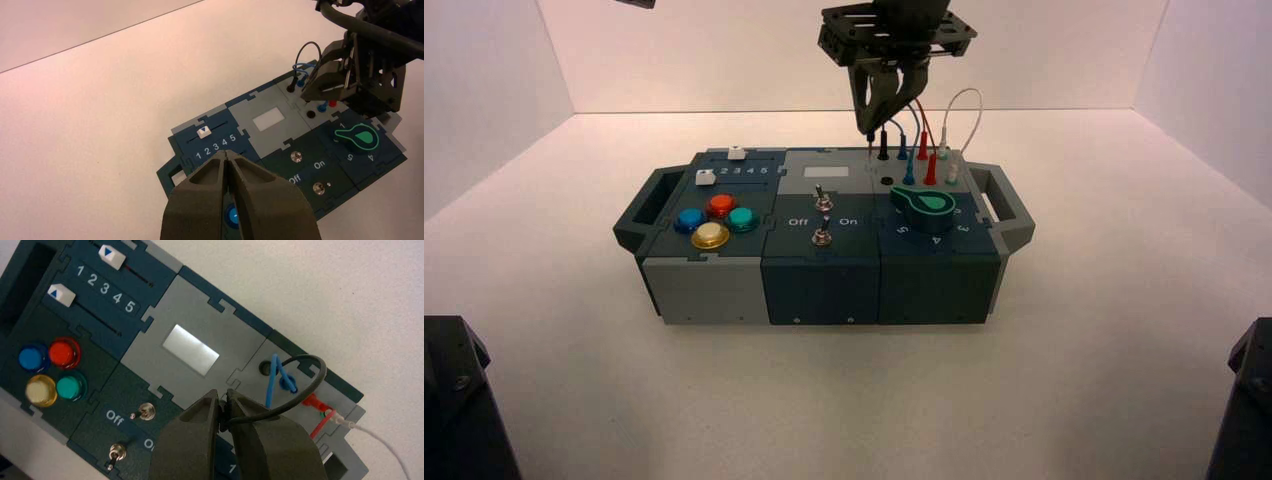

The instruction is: Pull the black wire.

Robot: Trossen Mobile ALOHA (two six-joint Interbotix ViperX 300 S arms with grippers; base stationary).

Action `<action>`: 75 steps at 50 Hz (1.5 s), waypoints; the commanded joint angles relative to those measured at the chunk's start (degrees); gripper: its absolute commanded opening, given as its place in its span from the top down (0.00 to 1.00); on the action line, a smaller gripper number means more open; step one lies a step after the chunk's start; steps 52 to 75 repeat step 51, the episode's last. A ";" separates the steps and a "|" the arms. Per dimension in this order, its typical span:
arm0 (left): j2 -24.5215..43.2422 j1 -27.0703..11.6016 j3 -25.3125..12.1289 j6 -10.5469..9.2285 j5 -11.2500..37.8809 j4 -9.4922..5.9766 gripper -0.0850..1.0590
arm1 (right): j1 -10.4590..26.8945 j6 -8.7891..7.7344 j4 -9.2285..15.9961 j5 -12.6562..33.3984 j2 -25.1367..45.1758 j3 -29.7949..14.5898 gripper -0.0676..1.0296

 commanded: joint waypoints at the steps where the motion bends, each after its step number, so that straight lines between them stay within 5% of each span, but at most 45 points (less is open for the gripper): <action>1: 0.09 0.35 -2.11 0.35 -0.53 0.09 0.95 | 0.26 -0.09 0.18 -0.44 0.70 -2.20 0.95; 17: -0.09 0.53 -2.02 0.26 -0.53 0.00 0.95 | 1.49 -0.88 0.18 -2.99 2.55 -3.25 0.85; 33: -0.79 0.79 -1.85 0.26 -0.44 0.09 0.95 | 2.46 -0.88 0.18 -1.58 0.00 -2.02 0.62; 75: -1.23 3.87 -1.49 0.44 -0.62 0.18 0.95 | 4.13 -0.79 0.35 -1.32 -0.62 -0.53 0.60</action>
